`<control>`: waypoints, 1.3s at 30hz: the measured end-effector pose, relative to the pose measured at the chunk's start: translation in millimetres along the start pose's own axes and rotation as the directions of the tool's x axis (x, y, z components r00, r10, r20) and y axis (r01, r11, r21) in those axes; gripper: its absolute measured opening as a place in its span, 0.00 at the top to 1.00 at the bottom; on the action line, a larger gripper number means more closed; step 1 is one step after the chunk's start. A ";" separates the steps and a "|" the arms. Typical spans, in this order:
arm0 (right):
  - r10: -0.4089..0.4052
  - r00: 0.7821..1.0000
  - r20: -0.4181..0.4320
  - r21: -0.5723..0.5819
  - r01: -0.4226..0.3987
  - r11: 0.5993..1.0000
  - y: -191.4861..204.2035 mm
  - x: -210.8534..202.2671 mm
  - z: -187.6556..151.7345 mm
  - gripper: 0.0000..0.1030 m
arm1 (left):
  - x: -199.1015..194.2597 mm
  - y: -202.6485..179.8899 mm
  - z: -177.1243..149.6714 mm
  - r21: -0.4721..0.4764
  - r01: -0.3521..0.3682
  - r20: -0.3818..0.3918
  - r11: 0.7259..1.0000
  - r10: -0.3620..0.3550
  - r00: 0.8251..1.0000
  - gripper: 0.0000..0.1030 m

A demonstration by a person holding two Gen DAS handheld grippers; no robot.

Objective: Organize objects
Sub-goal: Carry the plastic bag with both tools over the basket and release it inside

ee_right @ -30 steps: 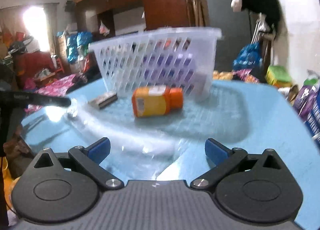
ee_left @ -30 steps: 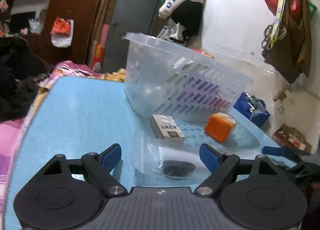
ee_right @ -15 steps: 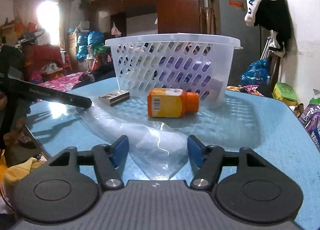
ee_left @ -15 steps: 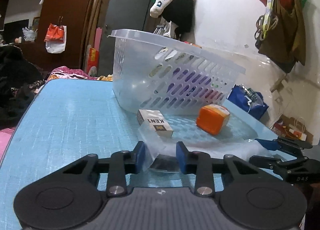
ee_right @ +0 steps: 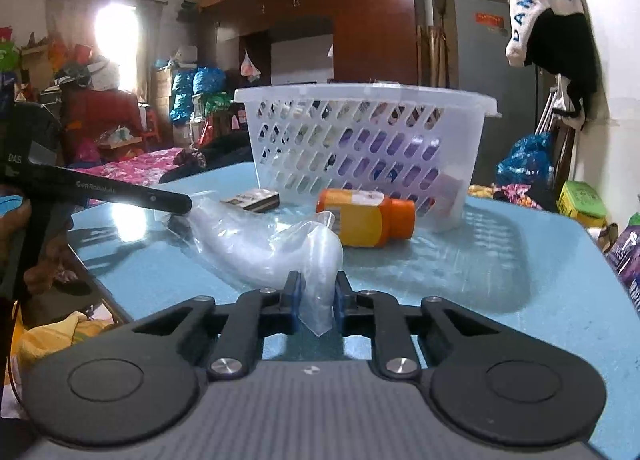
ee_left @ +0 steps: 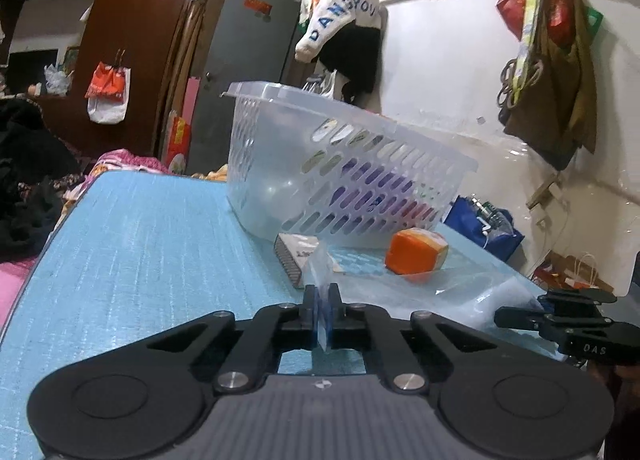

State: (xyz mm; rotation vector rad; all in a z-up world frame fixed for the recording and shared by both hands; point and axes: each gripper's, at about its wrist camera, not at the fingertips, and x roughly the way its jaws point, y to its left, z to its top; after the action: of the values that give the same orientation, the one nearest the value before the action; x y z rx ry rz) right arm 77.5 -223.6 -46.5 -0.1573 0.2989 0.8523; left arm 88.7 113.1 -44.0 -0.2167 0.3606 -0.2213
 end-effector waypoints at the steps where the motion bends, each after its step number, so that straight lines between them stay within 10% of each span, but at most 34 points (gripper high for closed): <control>1: -0.003 1.000 0.006 -0.003 0.003 1.000 0.4 -1.5 0.9 0.83 | -1.3 -1.6 -0.2 0.008 0.004 0.007 1.000 -0.004 1.000 0.95; 24: -0.021 0.992 0.122 -0.018 0.023 1.000 -13.4 -27.1 40.2 0.83 | -21.8 -31.2 34.6 0.031 0.038 0.143 0.999 -0.042 0.989 0.95; 39: -0.066 0.976 0.209 -0.026 0.073 0.997 -63.0 6.3 151.0 0.83 | 0.8 -62.0 164.3 0.121 -0.028 0.230 0.992 -0.001 0.973 0.95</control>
State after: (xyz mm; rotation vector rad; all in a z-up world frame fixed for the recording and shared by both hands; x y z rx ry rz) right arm 158.9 -221.6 95.6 -0.1079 0.0818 0.7976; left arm 139.5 81.6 121.2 -0.1160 0.1175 -0.2016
